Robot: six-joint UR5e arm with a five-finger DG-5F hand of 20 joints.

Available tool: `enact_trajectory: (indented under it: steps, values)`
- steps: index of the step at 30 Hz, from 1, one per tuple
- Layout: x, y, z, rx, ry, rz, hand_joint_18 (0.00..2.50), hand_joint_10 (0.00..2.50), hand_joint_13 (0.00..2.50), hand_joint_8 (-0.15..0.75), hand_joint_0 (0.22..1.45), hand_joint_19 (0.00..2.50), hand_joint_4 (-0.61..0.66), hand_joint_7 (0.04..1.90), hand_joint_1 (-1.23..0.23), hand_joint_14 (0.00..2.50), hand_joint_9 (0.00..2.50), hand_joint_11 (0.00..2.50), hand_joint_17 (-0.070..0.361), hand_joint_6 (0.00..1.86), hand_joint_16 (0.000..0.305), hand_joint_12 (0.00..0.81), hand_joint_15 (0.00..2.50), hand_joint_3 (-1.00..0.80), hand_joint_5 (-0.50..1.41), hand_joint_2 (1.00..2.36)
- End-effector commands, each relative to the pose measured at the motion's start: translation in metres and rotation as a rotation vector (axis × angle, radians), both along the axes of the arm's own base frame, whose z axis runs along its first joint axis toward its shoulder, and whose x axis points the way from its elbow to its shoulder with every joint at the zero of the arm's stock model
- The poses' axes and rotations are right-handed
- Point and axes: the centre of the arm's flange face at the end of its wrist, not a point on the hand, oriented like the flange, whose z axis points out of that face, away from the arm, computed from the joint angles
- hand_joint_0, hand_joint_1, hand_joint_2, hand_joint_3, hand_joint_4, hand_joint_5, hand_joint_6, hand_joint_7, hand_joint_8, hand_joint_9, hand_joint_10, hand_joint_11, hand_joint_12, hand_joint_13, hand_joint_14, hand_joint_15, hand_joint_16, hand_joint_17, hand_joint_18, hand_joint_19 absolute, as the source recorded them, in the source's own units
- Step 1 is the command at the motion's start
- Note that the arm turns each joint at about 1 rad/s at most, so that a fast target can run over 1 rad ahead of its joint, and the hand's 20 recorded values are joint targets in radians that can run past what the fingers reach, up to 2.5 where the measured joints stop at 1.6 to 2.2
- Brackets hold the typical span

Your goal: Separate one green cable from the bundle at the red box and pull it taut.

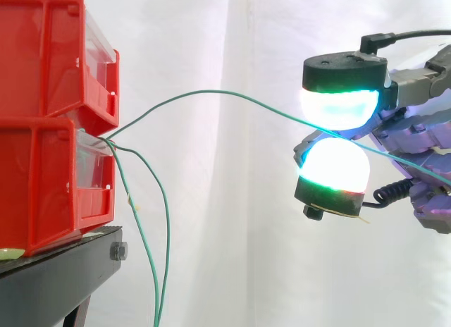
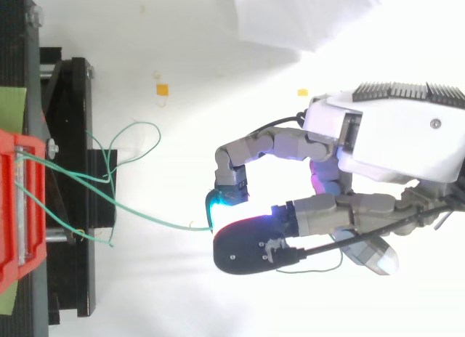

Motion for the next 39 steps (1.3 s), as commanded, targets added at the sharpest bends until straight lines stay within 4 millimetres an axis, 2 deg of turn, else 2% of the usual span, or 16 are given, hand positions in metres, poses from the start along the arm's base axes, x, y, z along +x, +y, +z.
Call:
enact_trajectory:
  steps: [1,4,8,17,22,24,25,26,29,33,34,39]
  values:
    - [0.0,-0.0001,0.0,0.0,0.0,0.0,1.26,0.03,1.78,0.172,0.68,0.91,-0.06,1.29,-0.48,0.03,2.26,0.73,0.095,0.5,0.042,0.394,0.84,-0.5,0.15,1.0]
    - [0.0,-0.0001,0.0,0.0,0.0,0.0,1.26,0.03,1.78,0.165,0.7,0.91,-0.06,1.29,-0.52,0.03,2.26,0.74,0.095,0.5,0.042,0.39,0.85,-0.5,0.15,1.0]
    - [0.0,-0.0001,0.0,0.0,0.0,0.0,1.26,0.03,1.78,0.159,0.72,0.91,-0.05,1.29,-0.59,0.02,2.26,0.75,0.095,0.5,0.042,0.391,0.84,-0.39,0.15,1.01]
    - [0.0,-0.0002,0.0001,0.004,-0.001,-0.003,1.25,0.03,1.77,0.17,0.73,0.92,-0.07,1.29,-0.64,0.02,2.25,0.75,0.095,0.5,0.042,0.391,0.85,-0.29,0.15,1.02]
    - [0.0,-0.0001,0.0,0.006,-0.001,-0.002,1.25,0.03,1.77,0.185,0.73,0.92,-0.1,1.31,-0.65,0.02,2.24,0.76,0.096,0.5,0.043,0.395,0.83,-0.27,0.15,1.02]
    - [0.0,-0.0002,0.0001,0.005,-0.002,-0.004,1.25,0.03,1.77,0.183,0.69,0.92,-0.08,1.31,-0.63,0.02,2.24,0.75,0.098,0.5,0.044,0.386,0.85,-0.38,0.15,1.01]
    - [0.0,-0.0002,0.0001,0.005,-0.002,-0.004,1.22,0.03,1.76,0.177,0.63,0.92,-0.06,1.32,-0.61,0.02,2.24,0.73,0.099,0.5,0.044,0.384,0.85,-0.49,0.15,1.0]
    - [0.0,-0.0001,0.0,0.006,-0.001,-0.002,1.23,0.03,1.76,0.169,0.56,0.91,-0.04,1.31,-0.55,0.02,2.24,0.72,0.106,0.5,0.047,0.382,0.84,-0.5,0.15,1.0]
    - [0.0,-0.0001,0.0,0.006,-0.001,-0.002,1.33,0.02,1.81,0.184,0.44,0.82,0.0,1.3,-0.35,0.02,2.28,0.62,0.131,0.5,0.058,0.416,0.79,-0.5,0.15,1.0]
    - [0.0,-0.0001,0.0,0.006,-0.001,-0.002,1.33,0.02,1.8,0.17,0.42,0.82,-0.01,1.29,-0.18,0.02,2.27,0.58,0.132,0.5,0.059,0.418,0.77,-0.5,0.15,1.0]
    - [0.0,-0.0001,0.0,0.006,-0.001,-0.002,1.27,0.02,1.77,0.144,0.45,0.86,-0.02,1.3,-0.13,0.02,2.26,0.59,0.12,0.5,0.054,0.396,0.78,-0.5,0.15,1.0]
    - [0.0,-0.0001,0.0,0.004,-0.001,-0.002,1.2,0.02,1.74,0.109,0.6,0.9,-0.05,1.28,-0.27,0.02,2.27,0.65,0.097,0.5,0.043,0.383,0.79,-0.5,0.15,1.0]
